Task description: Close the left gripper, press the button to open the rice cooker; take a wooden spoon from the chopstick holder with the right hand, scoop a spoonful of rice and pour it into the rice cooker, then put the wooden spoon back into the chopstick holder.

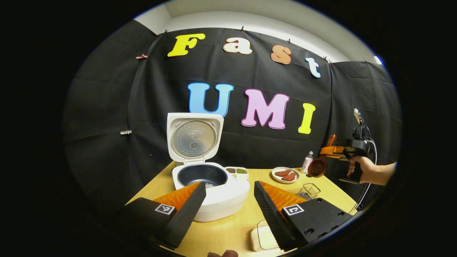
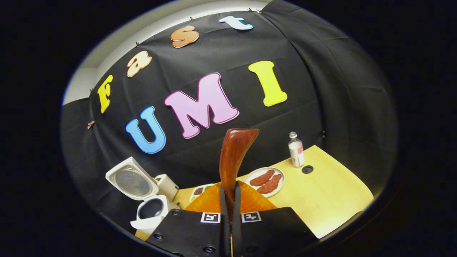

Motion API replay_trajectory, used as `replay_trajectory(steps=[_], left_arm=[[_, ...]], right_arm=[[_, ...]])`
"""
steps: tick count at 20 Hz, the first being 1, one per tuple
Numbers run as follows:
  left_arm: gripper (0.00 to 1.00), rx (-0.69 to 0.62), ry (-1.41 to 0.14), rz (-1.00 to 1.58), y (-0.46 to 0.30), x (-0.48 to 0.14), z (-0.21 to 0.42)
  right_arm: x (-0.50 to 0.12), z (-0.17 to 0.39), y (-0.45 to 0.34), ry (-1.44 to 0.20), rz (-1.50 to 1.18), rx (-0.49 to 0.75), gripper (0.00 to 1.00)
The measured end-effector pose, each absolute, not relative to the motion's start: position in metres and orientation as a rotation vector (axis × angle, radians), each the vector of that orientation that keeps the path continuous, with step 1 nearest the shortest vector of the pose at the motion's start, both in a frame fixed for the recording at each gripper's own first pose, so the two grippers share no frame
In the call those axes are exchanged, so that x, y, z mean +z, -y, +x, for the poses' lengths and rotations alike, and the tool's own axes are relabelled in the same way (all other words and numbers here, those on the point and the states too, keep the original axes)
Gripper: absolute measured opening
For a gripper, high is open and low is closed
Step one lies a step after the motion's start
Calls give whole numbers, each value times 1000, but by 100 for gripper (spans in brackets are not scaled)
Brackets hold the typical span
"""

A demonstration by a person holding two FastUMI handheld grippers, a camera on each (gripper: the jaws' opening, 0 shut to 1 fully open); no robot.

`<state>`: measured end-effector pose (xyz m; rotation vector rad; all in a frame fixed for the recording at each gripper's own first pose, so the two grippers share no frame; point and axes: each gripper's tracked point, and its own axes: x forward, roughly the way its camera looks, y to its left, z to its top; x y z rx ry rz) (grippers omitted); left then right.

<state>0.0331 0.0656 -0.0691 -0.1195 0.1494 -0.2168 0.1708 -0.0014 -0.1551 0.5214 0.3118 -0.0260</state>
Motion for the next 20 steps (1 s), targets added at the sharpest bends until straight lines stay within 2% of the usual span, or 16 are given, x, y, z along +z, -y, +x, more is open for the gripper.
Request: replay_trajectory(steps=[9,12,20], left_arm=[[94,-178,-174,-64,-50,-70,43],[94,-168,-188,-69,-46,-72,45],[94,-146,-198,-53,-50,-72,40]], right_arm=[[-258,168,35,-433,507,-71,7],[-281,171,32,-469,508,-75,7],[-319,167,24,-541,518,-89,14]])
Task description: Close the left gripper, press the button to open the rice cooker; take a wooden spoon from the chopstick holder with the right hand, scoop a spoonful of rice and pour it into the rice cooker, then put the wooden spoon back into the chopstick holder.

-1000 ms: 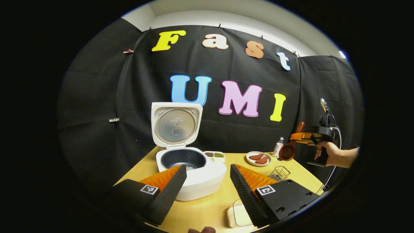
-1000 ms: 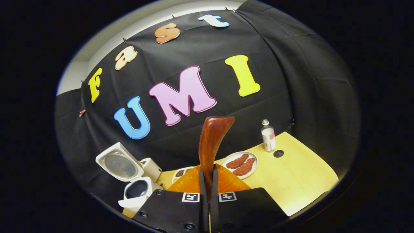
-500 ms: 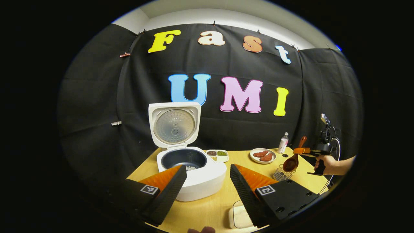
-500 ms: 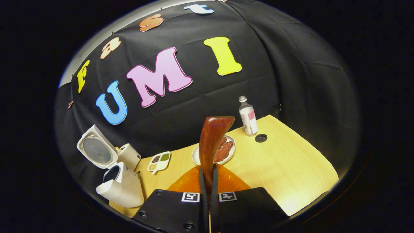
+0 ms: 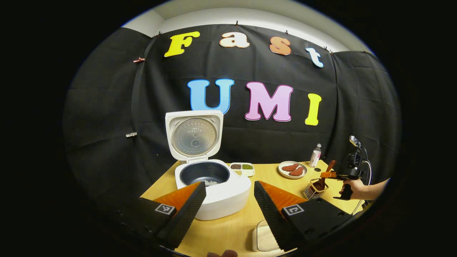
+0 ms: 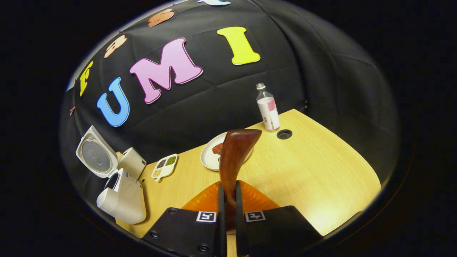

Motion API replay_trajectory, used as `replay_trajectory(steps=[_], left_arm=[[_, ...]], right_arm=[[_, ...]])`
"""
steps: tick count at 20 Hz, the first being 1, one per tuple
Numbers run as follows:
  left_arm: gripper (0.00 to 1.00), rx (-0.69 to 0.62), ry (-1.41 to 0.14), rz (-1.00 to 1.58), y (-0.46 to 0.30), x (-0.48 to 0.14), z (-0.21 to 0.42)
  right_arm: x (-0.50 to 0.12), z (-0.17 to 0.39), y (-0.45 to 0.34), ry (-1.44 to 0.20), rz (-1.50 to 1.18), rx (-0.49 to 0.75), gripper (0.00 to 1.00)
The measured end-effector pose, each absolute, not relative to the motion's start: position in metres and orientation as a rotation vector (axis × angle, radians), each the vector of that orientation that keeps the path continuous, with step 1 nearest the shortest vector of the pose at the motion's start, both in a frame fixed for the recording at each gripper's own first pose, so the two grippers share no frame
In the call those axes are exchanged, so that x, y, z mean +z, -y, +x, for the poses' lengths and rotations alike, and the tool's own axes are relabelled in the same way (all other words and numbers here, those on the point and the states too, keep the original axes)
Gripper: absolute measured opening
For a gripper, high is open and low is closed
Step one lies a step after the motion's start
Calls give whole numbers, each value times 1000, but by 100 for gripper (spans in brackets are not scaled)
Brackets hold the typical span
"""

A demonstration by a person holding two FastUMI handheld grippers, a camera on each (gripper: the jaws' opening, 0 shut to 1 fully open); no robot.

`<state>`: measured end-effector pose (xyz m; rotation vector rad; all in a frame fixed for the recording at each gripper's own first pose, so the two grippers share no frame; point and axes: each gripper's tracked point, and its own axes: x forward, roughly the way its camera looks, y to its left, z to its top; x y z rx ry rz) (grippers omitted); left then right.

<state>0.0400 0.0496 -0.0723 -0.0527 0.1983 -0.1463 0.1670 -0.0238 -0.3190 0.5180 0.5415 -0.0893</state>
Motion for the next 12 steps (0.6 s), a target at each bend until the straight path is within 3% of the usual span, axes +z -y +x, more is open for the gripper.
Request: replay_trajectory(steps=[3,6,7,8,12], left_arm=[[94,-138,-189,-47,-53,-66,38],[94,-131,-175,-39,-55,-60,39],[94,-126,-165,-36,-57,-55,41],[94,-120,-153,-34,-59,-50,42],[94,-90,-89,-56,-69,-20,59]], right_arm=[[-316,166,33,-540,532,-117,20],[-309,159,38,-540,547,-131,74],[-306,152,42,-544,531,-139,80],[-304,148,45,-553,513,-156,98],[-268,125,53,-526,427,-173,98]])
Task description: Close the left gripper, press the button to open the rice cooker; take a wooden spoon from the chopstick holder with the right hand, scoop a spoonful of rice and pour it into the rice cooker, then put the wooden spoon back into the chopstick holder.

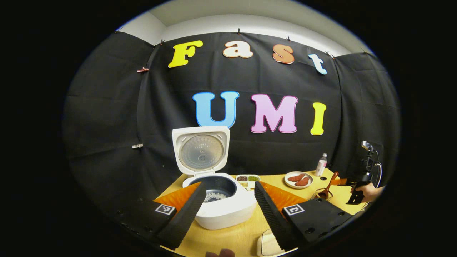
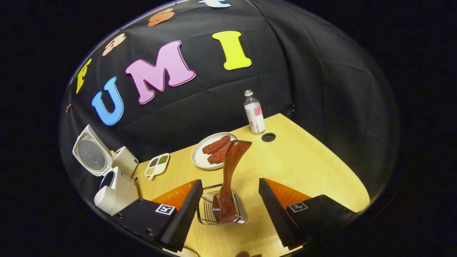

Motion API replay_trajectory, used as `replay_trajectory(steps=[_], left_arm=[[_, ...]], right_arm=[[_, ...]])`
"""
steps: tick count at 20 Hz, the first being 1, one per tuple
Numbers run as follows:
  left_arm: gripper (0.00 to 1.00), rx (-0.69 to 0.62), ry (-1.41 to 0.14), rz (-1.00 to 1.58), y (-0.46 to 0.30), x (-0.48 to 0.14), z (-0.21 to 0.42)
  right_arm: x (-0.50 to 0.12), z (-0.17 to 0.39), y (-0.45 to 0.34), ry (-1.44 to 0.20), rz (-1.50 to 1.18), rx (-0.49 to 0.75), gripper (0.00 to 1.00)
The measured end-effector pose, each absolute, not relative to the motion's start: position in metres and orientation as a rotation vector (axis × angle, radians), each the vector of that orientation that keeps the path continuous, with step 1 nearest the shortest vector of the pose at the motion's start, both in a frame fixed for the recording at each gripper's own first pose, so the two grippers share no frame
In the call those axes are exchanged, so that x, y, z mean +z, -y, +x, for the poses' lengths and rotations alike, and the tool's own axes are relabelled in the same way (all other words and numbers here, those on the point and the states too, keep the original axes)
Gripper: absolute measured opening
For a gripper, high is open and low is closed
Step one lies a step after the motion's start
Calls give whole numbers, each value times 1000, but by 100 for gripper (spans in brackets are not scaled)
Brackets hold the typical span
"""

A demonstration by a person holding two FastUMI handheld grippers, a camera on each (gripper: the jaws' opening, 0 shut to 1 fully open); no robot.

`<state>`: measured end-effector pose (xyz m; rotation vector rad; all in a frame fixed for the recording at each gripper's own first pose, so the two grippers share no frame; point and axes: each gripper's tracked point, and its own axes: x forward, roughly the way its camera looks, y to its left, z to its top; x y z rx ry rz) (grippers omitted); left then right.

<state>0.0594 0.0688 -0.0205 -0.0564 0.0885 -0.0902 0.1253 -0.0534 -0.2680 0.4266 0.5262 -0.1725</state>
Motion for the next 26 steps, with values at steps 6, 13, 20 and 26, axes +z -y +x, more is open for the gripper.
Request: replay_trajectory(steps=[6,13,20,26], left_arm=[[95,-18,74,-84,-95,53,105],[94,84,186,-89,-140,123,178],[94,58,156,-56,-143,131,268],[94,73,49,-18,-151,92,338]], right_arm=[[-179,77,29,-402,296,-108,98],[-124,10,-13,-371,256,-2,98],[-87,-31,-21,-331,145,20,98],[-84,-54,-18,-336,84,-19,99]])
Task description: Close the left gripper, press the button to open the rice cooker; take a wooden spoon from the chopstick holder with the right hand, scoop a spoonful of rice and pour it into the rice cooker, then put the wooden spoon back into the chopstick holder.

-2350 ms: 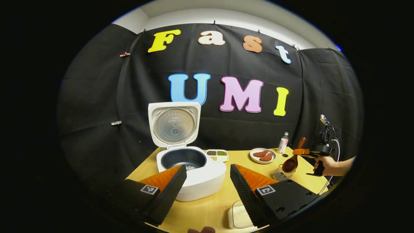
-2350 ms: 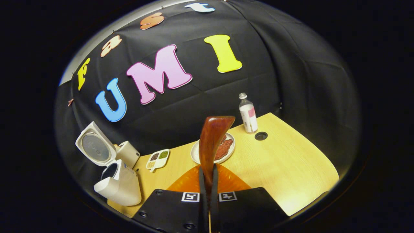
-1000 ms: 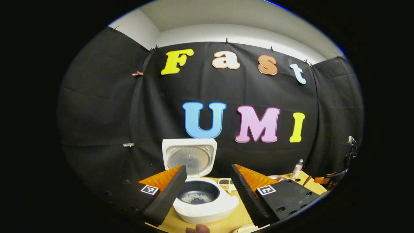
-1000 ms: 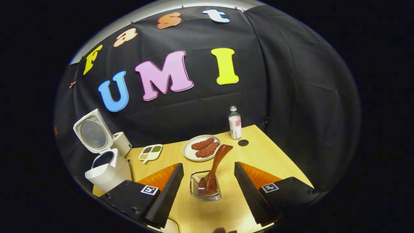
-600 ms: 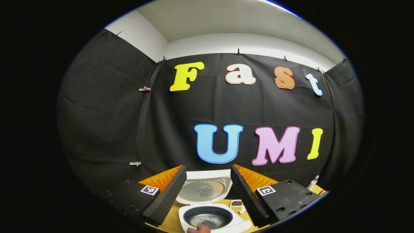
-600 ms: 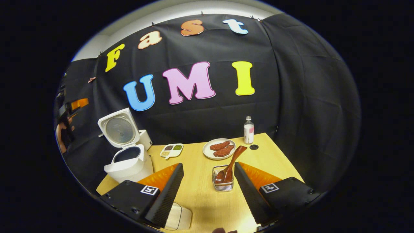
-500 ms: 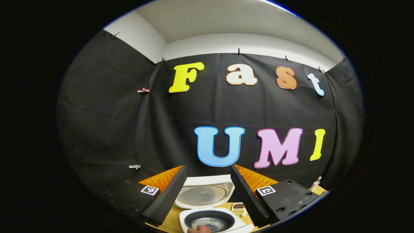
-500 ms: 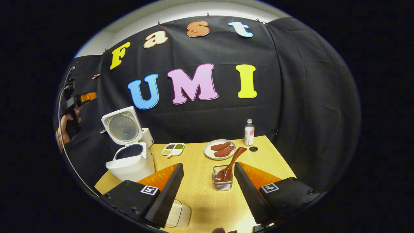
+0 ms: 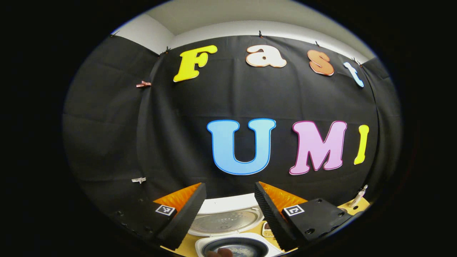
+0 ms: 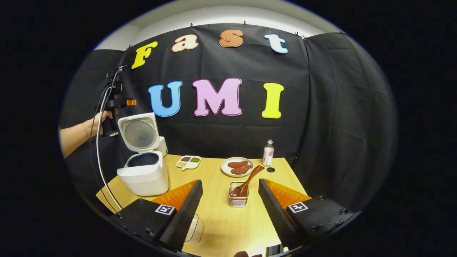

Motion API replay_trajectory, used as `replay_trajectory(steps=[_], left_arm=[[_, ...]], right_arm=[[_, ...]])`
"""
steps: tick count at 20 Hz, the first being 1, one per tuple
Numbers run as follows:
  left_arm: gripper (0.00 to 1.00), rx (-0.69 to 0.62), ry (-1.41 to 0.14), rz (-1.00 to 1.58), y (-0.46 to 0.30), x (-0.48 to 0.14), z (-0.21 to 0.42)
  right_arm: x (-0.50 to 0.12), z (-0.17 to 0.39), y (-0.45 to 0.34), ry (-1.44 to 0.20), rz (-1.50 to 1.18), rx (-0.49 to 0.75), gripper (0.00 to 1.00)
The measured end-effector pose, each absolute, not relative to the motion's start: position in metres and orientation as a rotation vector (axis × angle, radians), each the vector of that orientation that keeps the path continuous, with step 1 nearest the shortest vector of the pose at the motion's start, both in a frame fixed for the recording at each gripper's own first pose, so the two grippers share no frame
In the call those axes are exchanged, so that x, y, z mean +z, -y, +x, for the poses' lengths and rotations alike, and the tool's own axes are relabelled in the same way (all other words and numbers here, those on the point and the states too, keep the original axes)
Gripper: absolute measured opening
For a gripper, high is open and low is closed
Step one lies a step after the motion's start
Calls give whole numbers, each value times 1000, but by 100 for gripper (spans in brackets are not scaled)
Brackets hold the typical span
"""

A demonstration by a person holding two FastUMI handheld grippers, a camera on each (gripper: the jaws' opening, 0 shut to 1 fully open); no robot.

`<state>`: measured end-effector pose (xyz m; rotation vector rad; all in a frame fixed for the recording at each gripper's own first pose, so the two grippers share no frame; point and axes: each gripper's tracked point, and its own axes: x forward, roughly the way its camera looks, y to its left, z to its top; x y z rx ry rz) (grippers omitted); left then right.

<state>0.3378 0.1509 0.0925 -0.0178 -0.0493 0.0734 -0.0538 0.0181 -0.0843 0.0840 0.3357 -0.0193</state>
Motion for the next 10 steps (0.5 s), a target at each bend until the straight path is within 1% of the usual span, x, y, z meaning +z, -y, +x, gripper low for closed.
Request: replay_trajectory(steps=[5,9,10], left_arm=[[94,103,-8,39,-170,68,389],[94,116,-91,6,-173,35,401],[97,121,-89,-26,-173,35,399]], right_arm=[[-89,-70,-12,-357,64,-76,99],[-91,-77,-8,-359,63,-121,99],[-93,-77,-8,-363,67,-126,98]])
